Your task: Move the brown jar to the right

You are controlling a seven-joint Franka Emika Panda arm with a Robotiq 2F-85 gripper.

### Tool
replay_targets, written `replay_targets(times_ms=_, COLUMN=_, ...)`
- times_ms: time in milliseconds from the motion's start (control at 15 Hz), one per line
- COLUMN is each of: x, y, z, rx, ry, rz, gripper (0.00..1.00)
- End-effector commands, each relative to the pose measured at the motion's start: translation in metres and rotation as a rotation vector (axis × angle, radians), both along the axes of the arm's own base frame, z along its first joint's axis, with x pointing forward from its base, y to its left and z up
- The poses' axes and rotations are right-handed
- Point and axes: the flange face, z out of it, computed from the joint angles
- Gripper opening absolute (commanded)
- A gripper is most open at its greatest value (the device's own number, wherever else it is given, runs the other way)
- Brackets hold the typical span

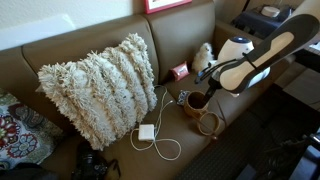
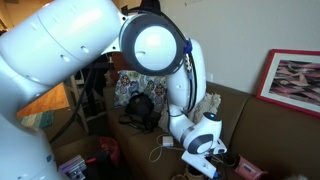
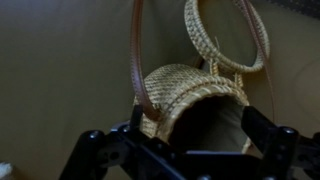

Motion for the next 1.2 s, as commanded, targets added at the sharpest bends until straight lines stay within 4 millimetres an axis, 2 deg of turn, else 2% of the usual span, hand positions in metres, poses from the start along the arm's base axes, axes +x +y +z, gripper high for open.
replay_targets(times_ms=0, x=0.024, y=0.013, z=0.009, rx=-0.017, ry=0.073, rz=-0.156, gripper=1.00)
replay_targets(times_ms=133, x=0.032, y=0.017, z=0.002, rx=-0.023, ry=0.130, rz=-0.253, gripper=1.00)
replay_targets(times_ms=200, x=0.026, y=0.019, z=0.008, rx=-0.008, ry=0.084, rz=-0.179, gripper=1.00)
replay_targets(times_ms=733, x=0.031, y=0.020, z=0.001, rx=-0.026, ry=0.116, rz=-0.240, gripper=1.00)
replay_targets(times_ms=1133, x=0.035, y=0.016, z=0.004, rx=-0.018, ry=0.112, rz=-0.239, gripper=1.00)
